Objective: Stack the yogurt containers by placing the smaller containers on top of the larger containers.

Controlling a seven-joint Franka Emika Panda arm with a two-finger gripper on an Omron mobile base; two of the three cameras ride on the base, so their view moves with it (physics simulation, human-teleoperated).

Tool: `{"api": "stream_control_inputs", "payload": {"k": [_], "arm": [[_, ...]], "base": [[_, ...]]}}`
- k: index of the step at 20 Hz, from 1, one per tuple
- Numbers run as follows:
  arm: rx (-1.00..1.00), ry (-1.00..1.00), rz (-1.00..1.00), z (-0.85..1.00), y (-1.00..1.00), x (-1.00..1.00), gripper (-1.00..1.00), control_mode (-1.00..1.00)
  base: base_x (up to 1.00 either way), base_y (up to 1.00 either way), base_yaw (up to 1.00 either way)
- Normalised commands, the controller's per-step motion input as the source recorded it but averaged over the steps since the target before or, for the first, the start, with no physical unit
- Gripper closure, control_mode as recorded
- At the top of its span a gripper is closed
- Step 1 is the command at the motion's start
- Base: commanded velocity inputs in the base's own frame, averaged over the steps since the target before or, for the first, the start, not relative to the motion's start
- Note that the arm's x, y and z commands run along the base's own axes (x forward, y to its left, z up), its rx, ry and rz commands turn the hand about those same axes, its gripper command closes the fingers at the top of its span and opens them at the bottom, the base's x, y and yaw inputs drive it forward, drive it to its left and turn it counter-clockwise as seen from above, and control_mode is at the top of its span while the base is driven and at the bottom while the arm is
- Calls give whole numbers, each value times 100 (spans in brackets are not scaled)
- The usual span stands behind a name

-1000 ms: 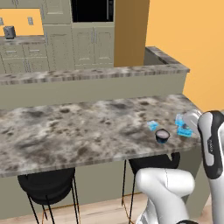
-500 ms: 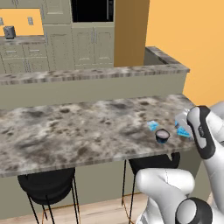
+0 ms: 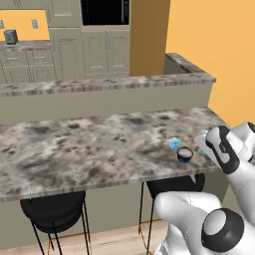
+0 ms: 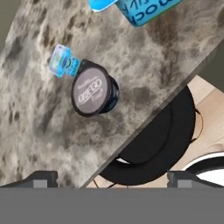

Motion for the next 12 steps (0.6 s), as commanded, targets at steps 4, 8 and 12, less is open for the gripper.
{"api": "stream_control_inputs", "payload": {"k": [4,8,12], "arm": [[0,1,0,-28,2,22,-100,-100],[0,0,0,-18,6,33,-100,-100],[0,0,0,-12,6,26,-100,-100]], "base": [[0,0,0],[0,0,0],[0,0,0]]}}
